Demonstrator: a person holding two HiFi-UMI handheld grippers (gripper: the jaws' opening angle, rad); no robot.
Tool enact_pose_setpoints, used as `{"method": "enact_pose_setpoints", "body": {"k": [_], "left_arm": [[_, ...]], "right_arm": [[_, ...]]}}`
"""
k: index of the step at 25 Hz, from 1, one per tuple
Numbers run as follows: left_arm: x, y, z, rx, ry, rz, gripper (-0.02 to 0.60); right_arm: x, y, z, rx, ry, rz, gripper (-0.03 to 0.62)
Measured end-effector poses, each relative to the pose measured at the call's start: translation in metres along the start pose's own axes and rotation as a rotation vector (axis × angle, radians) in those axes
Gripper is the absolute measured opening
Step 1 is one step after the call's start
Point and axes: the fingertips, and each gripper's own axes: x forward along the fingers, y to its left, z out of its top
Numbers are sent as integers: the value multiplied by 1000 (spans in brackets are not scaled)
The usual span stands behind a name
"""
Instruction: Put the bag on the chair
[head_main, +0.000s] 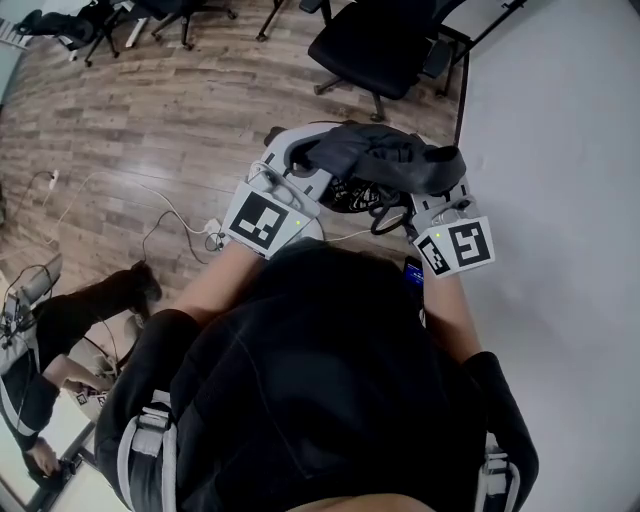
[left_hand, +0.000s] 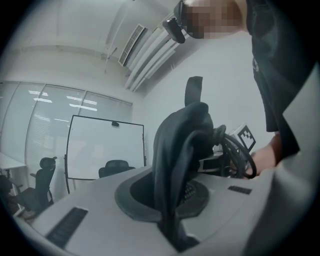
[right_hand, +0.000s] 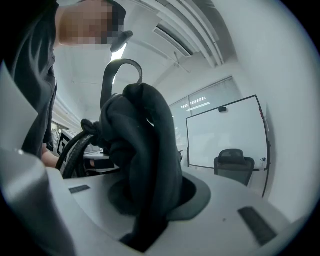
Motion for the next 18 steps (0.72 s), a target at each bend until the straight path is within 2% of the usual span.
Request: {"method": "enact_pose_setpoints", "body": {"k": [18], "left_arm": [[4,2,-23,12,-4,0,23]], "right_arm": [[2,-6,-26,16,-2,-25,75]]}}
